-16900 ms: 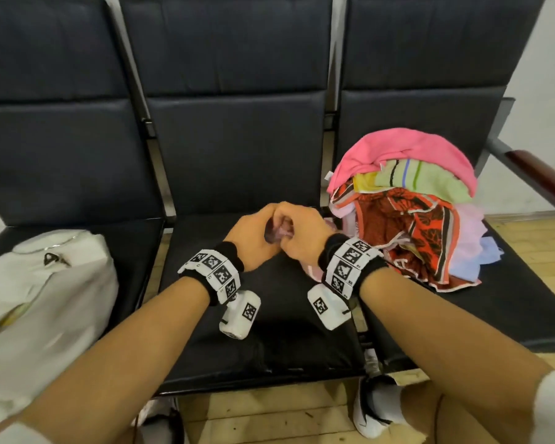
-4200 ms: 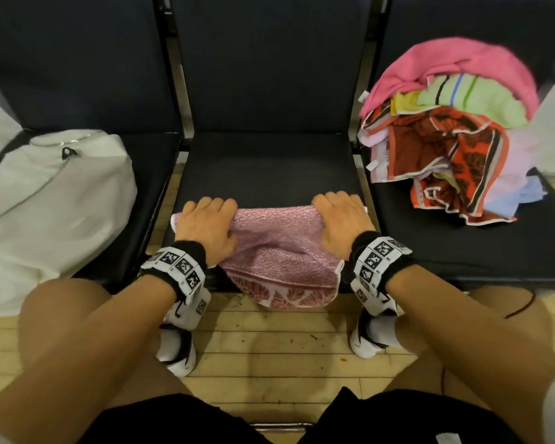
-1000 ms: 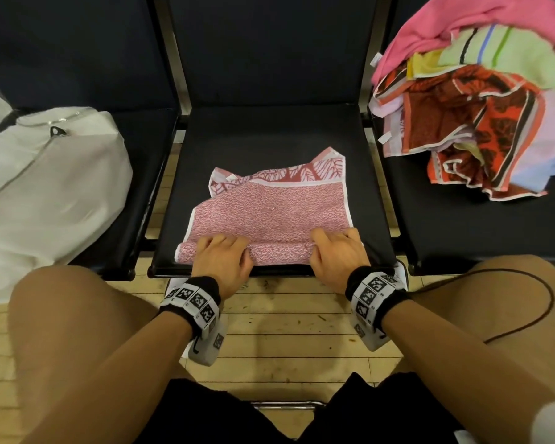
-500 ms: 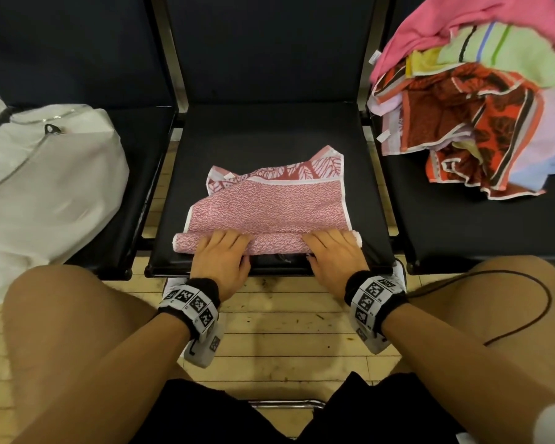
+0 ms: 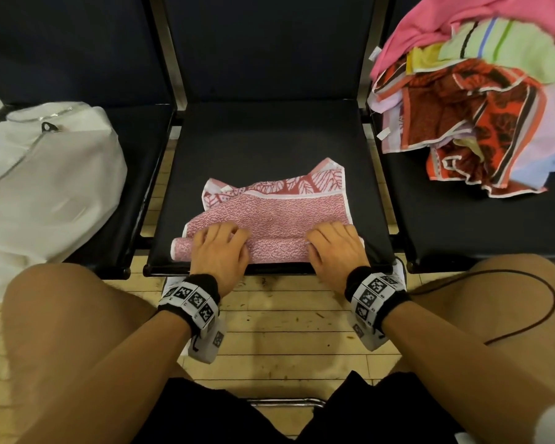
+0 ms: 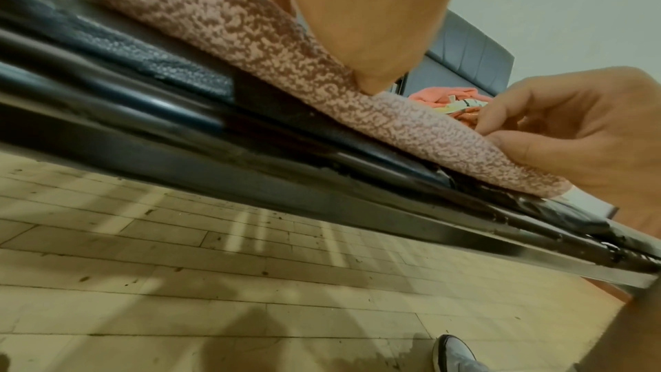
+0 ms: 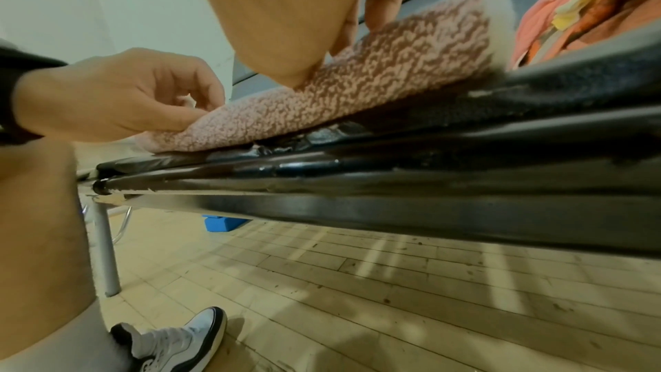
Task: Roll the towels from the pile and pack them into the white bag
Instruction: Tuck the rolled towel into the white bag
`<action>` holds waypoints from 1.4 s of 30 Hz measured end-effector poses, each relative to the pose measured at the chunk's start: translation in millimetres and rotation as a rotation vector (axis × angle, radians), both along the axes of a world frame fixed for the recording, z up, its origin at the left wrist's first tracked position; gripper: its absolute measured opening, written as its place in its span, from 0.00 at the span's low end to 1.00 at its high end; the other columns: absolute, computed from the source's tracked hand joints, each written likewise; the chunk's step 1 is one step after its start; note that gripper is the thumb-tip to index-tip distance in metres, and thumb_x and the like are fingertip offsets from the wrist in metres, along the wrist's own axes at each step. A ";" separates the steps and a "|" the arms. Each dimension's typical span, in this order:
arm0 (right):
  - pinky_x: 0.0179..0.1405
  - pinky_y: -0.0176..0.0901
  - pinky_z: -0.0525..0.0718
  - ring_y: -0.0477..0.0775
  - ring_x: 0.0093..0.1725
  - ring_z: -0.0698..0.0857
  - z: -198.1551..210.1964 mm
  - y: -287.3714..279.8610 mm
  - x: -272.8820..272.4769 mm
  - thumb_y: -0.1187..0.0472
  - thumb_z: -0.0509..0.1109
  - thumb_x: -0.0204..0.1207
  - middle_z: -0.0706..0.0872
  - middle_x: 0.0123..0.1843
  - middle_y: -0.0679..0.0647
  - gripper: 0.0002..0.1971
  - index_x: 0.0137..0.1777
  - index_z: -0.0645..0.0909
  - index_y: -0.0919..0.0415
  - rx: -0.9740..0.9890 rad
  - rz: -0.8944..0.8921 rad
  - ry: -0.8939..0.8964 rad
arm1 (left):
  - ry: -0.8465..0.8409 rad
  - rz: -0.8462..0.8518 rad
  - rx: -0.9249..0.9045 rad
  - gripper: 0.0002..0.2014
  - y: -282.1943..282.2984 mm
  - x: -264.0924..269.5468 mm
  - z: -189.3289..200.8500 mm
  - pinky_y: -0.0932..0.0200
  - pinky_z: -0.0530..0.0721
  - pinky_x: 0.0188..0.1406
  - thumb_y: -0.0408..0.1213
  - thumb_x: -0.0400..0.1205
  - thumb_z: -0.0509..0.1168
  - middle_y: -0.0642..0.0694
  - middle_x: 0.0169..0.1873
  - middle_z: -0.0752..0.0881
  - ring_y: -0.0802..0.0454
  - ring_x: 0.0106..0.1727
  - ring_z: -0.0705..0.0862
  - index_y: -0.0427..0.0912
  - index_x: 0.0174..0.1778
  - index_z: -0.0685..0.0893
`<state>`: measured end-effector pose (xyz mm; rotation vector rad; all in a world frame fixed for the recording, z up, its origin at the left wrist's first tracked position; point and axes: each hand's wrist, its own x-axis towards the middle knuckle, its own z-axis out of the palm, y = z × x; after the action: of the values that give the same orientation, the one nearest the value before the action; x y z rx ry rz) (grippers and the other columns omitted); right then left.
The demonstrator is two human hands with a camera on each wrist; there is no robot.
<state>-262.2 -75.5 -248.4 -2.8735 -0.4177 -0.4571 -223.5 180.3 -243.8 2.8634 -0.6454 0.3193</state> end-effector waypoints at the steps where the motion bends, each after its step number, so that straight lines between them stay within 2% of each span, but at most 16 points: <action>1: 0.50 0.52 0.78 0.57 0.48 0.81 -2.7 -0.1 0.3 0.66 0.75 0.70 0.85 0.50 0.51 0.10 0.50 0.84 0.56 -0.017 0.032 -0.033 | -0.022 -0.013 0.000 0.11 0.1 0.9 -1.4 0.47 0.67 0.55 0.36 0.78 0.70 0.48 0.50 0.84 0.44 0.52 0.78 0.48 0.56 0.85; 4: 0.50 0.52 0.82 0.57 0.48 0.83 -9.4 -1.9 -0.6 0.69 0.78 0.67 0.88 0.50 0.51 0.13 0.51 0.88 0.57 0.009 0.130 -0.084 | -0.029 -0.053 0.016 0.13 1.2 0.6 -5.5 0.50 0.66 0.51 0.30 0.76 0.73 0.49 0.48 0.87 0.44 0.50 0.80 0.48 0.53 0.86; 6: 0.53 0.52 0.82 0.55 0.50 0.82 -5.6 -1.7 -3.5 0.60 0.76 0.74 0.87 0.51 0.49 0.08 0.53 0.87 0.56 0.008 0.122 -0.039 | -0.014 -0.048 -0.001 0.10 1.6 -1.6 -5.0 0.49 0.68 0.52 0.34 0.80 0.69 0.50 0.49 0.87 0.45 0.51 0.80 0.48 0.55 0.86; 8: 0.57 0.51 0.79 0.54 0.53 0.82 -2.1 0.7 -6.4 0.50 0.72 0.76 0.86 0.54 0.48 0.14 0.57 0.85 0.54 -0.045 0.075 0.036 | 0.037 -0.045 -0.019 0.13 0.8 -4.5 -2.5 0.48 0.70 0.55 0.44 0.81 0.61 0.50 0.51 0.87 0.46 0.53 0.79 0.48 0.58 0.85; 11: 0.58 0.52 0.79 0.55 0.55 0.83 -6.3 1.1 -5.2 0.54 0.74 0.73 0.87 0.56 0.49 0.18 0.63 0.84 0.55 -0.077 0.030 0.070 | 0.106 -0.058 0.024 0.21 0.5 -5.8 -1.5 0.46 0.71 0.60 0.51 0.77 0.59 0.50 0.55 0.86 0.46 0.57 0.80 0.47 0.63 0.84; 16: 0.62 0.51 0.72 0.58 0.51 0.84 -2.6 -3.6 0.8 0.54 0.63 0.81 0.89 0.51 0.53 0.18 0.67 0.80 0.58 -0.023 0.023 0.083 | 0.082 -0.019 0.031 0.19 0.7 -0.1 -0.5 0.49 0.66 0.63 0.48 0.80 0.56 0.51 0.51 0.90 0.48 0.54 0.84 0.48 0.61 0.86; 21: 0.52 0.53 0.74 0.57 0.43 0.84 3.6 -2.3 0.3 0.54 0.57 0.85 0.88 0.45 0.51 0.10 0.57 0.79 0.54 -0.025 0.041 0.136 | 0.081 -0.016 0.035 0.19 -4.1 -1.1 3.1 0.48 0.65 0.58 0.47 0.82 0.51 0.52 0.42 0.90 0.47 0.45 0.85 0.49 0.61 0.83; 23: 0.50 0.53 0.76 0.57 0.44 0.84 2.1 -2.6 -0.4 0.56 0.61 0.84 0.86 0.47 0.52 0.08 0.54 0.81 0.54 -0.025 0.036 0.114 | 0.097 -0.019 0.026 0.19 -4.0 -0.8 2.3 0.49 0.63 0.57 0.47 0.81 0.52 0.53 0.44 0.88 0.49 0.46 0.84 0.51 0.63 0.81; 25: 0.52 0.54 0.77 0.59 0.51 0.82 2.5 -4.2 0.0 0.58 0.69 0.79 0.84 0.55 0.55 0.06 0.53 0.85 0.55 -0.017 0.004 0.051 | 0.086 -0.002 -0.018 0.16 -3.2 1.5 0.8 0.48 0.61 0.58 0.45 0.81 0.58 0.52 0.51 0.85 0.51 0.50 0.82 0.53 0.64 0.81; 27: 0.55 0.56 0.77 0.61 0.56 0.81 2.5 -3.5 0.5 0.61 0.73 0.74 0.83 0.60 0.57 0.11 0.55 0.87 0.55 -0.029 -0.004 0.002 | 0.060 0.021 -0.069 0.13 -3.7 2.9 0.4 0.47 0.60 0.61 0.41 0.80 0.65 0.49 0.56 0.82 0.48 0.55 0.79 0.52 0.61 0.83; 29: 0.52 0.54 0.78 0.59 0.53 0.81 -0.4 1.4 0.4 0.67 0.75 0.68 0.85 0.56 0.54 0.17 0.58 0.86 0.56 -0.053 0.040 -0.003 | 0.048 0.021 -0.089 0.09 -4.5 3.1 0.1 0.46 0.61 0.60 0.37 0.81 0.68 0.49 0.54 0.82 0.46 0.55 0.79 0.51 0.56 0.85; 31: 0.51 0.52 0.78 0.57 0.50 0.82 -2.5 4.8 -0.8 0.70 0.76 0.65 0.87 0.52 0.51 0.18 0.55 0.86 0.55 -0.077 0.079 0.009 | 0.062 -0.004 -0.063 0.07 -4.1 2.9 -0.2 0.47 0.63 0.59 0.38 0.84 0.66 0.51 0.52 0.85 0.45 0.54 0.80 0.51 0.55 0.86; 34: 0.55 0.51 0.77 0.56 0.53 0.83 -0.2 2.0 -3.3 0.63 0.74 0.69 0.87 0.55 0.50 0.16 0.58 0.85 0.56 -0.048 0.052 0.066 | 0.114 -0.022 -0.010 0.15 -1.1 3.7 -0.3 0.48 0.65 0.63 0.49 0.87 0.57 0.51 0.55 0.87 0.45 0.57 0.82 0.50 0.61 0.86; 37: 0.62 0.52 0.75 0.56 0.58 0.82 1.6 1.3 -6.2 0.53 0.70 0.73 0.86 0.58 0.50 0.17 0.61 0.83 0.56 -0.049 0.023 0.104 | 0.117 -0.049 0.041 0.24 1.0 2.2 -1.8 0.47 0.63 0.66 0.58 0.80 0.58 0.50 0.56 0.88 0.45 0.61 0.81 0.48 0.63 0.85; 40: 0.64 0.53 0.75 0.55 0.59 0.82 -2.3 3.3 -5.8 0.53 0.70 0.77 0.87 0.58 0.50 0.15 0.62 0.83 0.55 -0.070 -0.012 0.085 | 0.106 -0.063 0.029 0.25 2.4 2.3 -3.5 0.45 0.65 0.68 0.55 0.78 0.56 0.49 0.55 0.88 0.45 0.64 0.77 0.47 0.64 0.85; 42: 0.62 0.51 0.72 0.54 0.57 0.81 -2.0 3.9 -5.4 0.55 0.67 0.79 0.86 0.55 0.48 0.13 0.62 0.83 0.54 -0.075 -0.035 0.067 | 0.099 -0.056 0.020 0.24 1.3 2.6 -1.7 0.45 0.66 0.67 0.53 0.79 0.55 0.49 0.52 0.89 0.46 0.62 0.78 0.47 0.63 0.85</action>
<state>-267.6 -71.5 -250.4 -2.9635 -0.3810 -0.3569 -220.9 181.6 -245.5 2.8527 -0.7116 0.1631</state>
